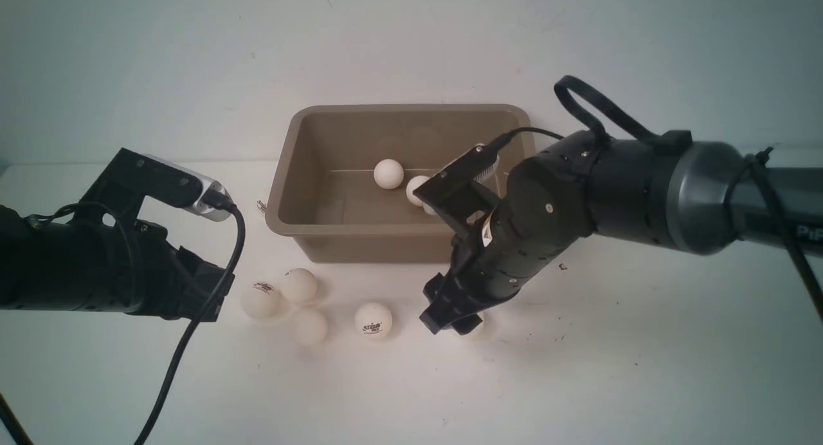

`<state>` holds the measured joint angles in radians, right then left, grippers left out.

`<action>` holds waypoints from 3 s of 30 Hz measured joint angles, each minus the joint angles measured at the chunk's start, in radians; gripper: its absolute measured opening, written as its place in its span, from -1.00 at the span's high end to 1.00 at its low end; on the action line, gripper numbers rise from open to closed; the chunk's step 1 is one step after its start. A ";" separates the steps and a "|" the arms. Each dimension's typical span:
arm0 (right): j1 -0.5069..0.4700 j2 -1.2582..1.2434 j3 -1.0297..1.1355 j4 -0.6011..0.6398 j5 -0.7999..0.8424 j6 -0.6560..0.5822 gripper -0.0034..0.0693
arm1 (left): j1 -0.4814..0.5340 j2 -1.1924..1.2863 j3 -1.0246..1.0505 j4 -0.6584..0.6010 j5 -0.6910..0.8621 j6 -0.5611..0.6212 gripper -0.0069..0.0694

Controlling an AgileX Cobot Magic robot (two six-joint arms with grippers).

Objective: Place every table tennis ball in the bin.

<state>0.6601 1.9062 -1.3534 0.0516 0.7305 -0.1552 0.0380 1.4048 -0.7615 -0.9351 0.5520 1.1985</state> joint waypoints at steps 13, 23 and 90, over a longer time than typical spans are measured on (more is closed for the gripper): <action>0.000 0.058 -0.010 -0.023 -0.032 0.002 -0.41 | 0.000 0.000 0.000 0.000 0.000 0.000 0.52; 0.000 0.138 -0.073 -0.036 -0.026 0.002 -0.41 | 0.000 0.000 0.000 0.000 0.000 0.000 0.52; -0.096 0.379 -0.732 -0.296 0.196 0.131 -0.55 | 0.000 0.000 0.000 0.010 -0.007 0.003 0.52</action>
<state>0.5639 2.2851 -2.0851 -0.2441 0.9269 -0.0243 0.0380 1.4048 -0.7615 -0.9253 0.5450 1.2012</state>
